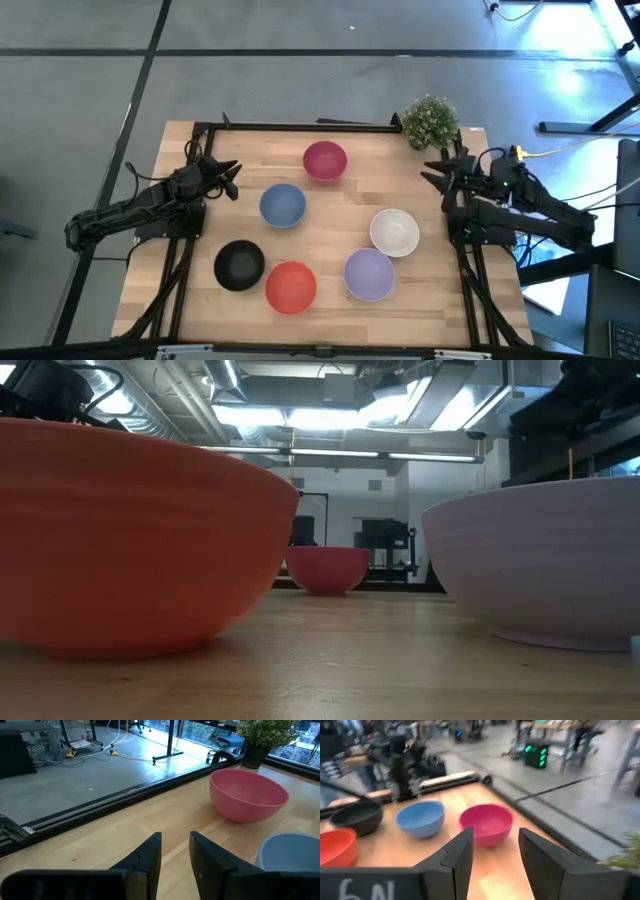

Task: Nest bowls inside each other
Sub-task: Stack the white bowl on top of the pink bowl

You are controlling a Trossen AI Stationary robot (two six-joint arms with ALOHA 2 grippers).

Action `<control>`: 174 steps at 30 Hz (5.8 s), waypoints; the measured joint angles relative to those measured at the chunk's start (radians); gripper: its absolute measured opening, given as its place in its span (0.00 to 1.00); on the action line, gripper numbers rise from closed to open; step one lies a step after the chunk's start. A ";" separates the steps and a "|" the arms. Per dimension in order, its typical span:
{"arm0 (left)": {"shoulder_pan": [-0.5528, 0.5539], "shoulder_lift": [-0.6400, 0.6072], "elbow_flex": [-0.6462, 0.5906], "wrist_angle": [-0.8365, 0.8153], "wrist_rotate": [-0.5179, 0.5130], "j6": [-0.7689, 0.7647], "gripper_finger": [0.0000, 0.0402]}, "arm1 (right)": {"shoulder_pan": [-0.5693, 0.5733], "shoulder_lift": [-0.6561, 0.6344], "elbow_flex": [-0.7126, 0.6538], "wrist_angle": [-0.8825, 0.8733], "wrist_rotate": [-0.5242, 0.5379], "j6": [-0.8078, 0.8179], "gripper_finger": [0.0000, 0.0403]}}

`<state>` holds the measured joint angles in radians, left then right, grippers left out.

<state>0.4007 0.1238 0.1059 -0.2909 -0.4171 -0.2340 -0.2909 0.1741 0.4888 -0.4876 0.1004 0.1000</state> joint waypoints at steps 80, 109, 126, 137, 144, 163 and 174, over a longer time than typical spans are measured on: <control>0.000 0.000 0.002 -0.007 0.018 -0.025 0.24 | 0.001 0.938 0.144 -0.300 -0.322 0.077 0.39; 0.000 0.000 0.003 -0.007 0.018 -0.025 0.24 | 0.000 0.996 0.142 -0.240 -0.294 0.074 0.03; 0.000 0.000 0.003 -0.007 0.018 -0.026 0.24 | -0.004 0.999 0.377 -0.205 -0.206 -0.038 0.03; 0.000 0.000 0.003 -0.007 0.018 -0.026 0.24 | -0.122 1.165 0.623 -0.226 -0.202 -0.216 0.03; 0.000 0.000 0.003 -0.007 0.018 -0.026 0.24 | -0.196 1.327 0.774 -0.218 -0.265 -0.335 0.02; 0.000 0.000 0.003 -0.007 0.018 -0.026 0.24 | -0.299 1.801 1.335 -0.570 -0.312 -0.553 0.02; 0.000 0.000 0.003 -0.007 0.018 -0.026 0.24 | -0.303 1.960 1.816 -0.856 -0.347 -0.600 0.02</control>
<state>0.4011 0.1240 0.1085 -0.2977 -0.3992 -0.2596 -0.5934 2.1345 2.3046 -1.3433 -0.2462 -0.5005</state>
